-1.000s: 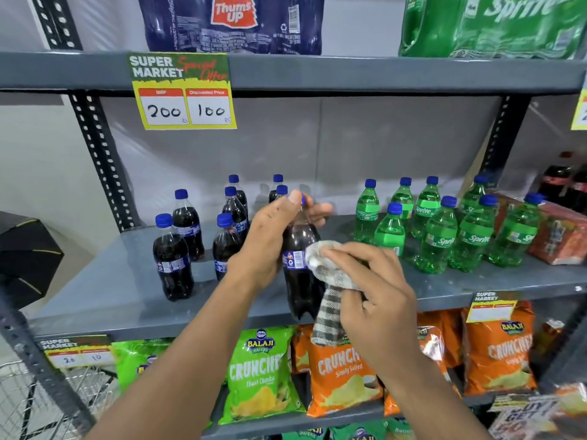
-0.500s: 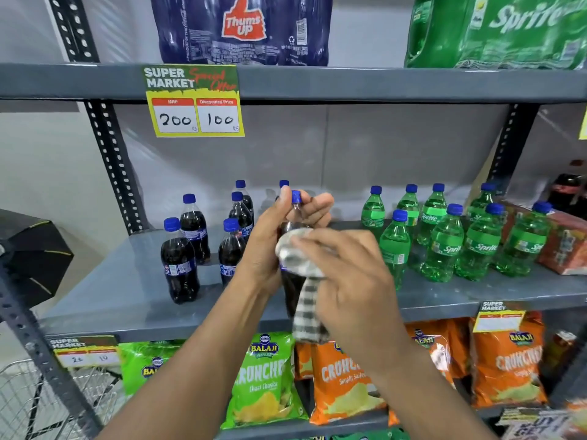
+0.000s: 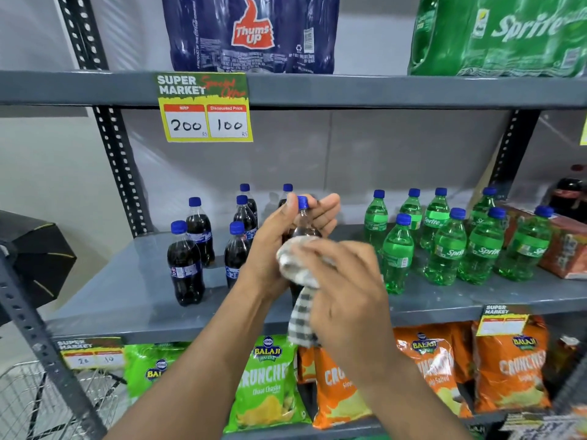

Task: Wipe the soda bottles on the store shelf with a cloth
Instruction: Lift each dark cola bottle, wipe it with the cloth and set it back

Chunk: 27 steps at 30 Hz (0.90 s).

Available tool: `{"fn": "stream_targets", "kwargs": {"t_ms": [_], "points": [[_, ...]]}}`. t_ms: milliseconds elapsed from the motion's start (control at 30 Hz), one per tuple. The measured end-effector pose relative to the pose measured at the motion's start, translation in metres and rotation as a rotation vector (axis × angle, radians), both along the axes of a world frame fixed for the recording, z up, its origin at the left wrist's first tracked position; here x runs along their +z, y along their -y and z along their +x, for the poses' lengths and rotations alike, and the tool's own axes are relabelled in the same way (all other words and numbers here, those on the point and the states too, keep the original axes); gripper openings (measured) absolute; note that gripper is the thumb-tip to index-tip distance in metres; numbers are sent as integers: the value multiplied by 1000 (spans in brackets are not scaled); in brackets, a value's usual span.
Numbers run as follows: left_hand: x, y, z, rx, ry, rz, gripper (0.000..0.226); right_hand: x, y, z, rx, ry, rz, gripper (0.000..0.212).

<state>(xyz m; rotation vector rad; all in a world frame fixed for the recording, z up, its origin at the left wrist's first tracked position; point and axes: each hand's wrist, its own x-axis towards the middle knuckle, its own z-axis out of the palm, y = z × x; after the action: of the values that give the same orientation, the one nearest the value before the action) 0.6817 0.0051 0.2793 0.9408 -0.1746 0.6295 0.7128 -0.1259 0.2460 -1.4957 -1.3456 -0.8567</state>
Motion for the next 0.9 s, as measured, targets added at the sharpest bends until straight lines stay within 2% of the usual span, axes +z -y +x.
{"fn": "stream_targets", "kwargs": {"t_ms": [67,100,200,333,467,600,700,833,900], "points": [[0,1,-1,7,-8,12,31,4,0,5,-19,-86,48,47],[-1,2,-1,5,-12,15,31,3,1,2,-32,-69,34,46],[-1,1,-3,-2,4,7,31,-7,2,-10,-10,106,-44,39],[1,2,-6,11,0,28,32,-5,1,-1,-24,-24,45,43],[1,2,-9,-8,-3,10,32,-12,2,-6,-18,133,1,39],[2,3,-10,2,-9,19,33,-5,0,-1,-28,0,59,39],[3,3,-12,-14,-7,-13,32,-8,4,-10,26,147,-22,38],[5,5,-13,-2,-8,-1,34,2,3,3,17,-12,58,42],[8,7,-13,11,8,-15,34,-7,6,-2,22,7,49,39]]}}
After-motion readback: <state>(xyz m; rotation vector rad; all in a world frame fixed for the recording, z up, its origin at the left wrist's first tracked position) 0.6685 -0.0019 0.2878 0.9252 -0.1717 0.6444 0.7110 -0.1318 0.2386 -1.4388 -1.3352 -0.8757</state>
